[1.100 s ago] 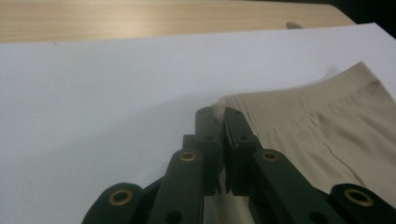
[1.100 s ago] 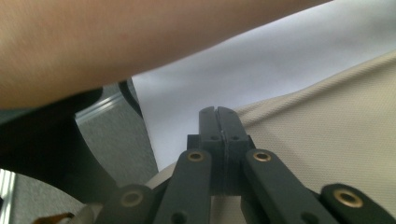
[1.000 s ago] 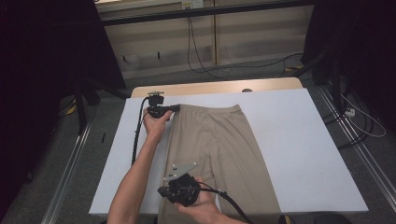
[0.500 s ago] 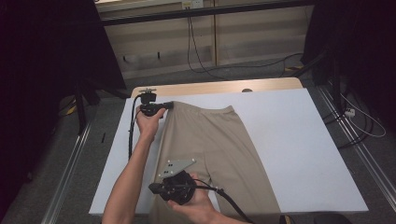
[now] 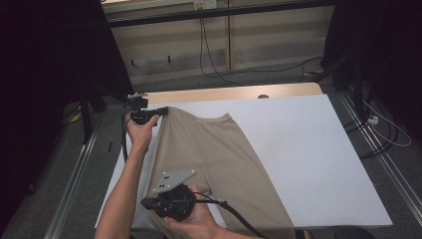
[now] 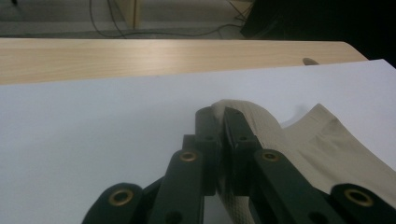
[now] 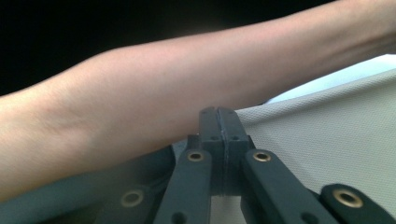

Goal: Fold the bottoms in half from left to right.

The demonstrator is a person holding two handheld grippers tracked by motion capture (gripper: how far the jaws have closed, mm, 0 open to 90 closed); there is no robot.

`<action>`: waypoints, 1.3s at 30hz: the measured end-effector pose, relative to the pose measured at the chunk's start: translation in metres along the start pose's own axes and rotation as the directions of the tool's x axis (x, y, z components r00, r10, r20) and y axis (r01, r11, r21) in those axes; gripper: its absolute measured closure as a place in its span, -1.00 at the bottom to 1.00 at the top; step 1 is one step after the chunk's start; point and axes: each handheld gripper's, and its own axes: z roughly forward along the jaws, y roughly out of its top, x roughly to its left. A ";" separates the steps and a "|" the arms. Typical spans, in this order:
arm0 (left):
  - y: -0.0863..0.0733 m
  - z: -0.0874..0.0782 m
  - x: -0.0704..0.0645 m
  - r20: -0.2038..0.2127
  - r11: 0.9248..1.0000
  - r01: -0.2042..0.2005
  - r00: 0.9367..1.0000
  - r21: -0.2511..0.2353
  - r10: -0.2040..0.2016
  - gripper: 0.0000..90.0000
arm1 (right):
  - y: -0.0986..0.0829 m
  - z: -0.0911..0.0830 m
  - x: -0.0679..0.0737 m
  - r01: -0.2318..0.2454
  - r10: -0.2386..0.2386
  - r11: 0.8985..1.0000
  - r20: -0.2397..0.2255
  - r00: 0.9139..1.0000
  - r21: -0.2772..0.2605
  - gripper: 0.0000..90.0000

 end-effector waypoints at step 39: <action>-0.001 0.032 -0.051 0.003 0.997 -0.066 0.998 0.025 0.066 0.91 | -0.033 -0.093 -0.012 -0.014 0.020 0.999 0.116 0.993 -0.045 1.00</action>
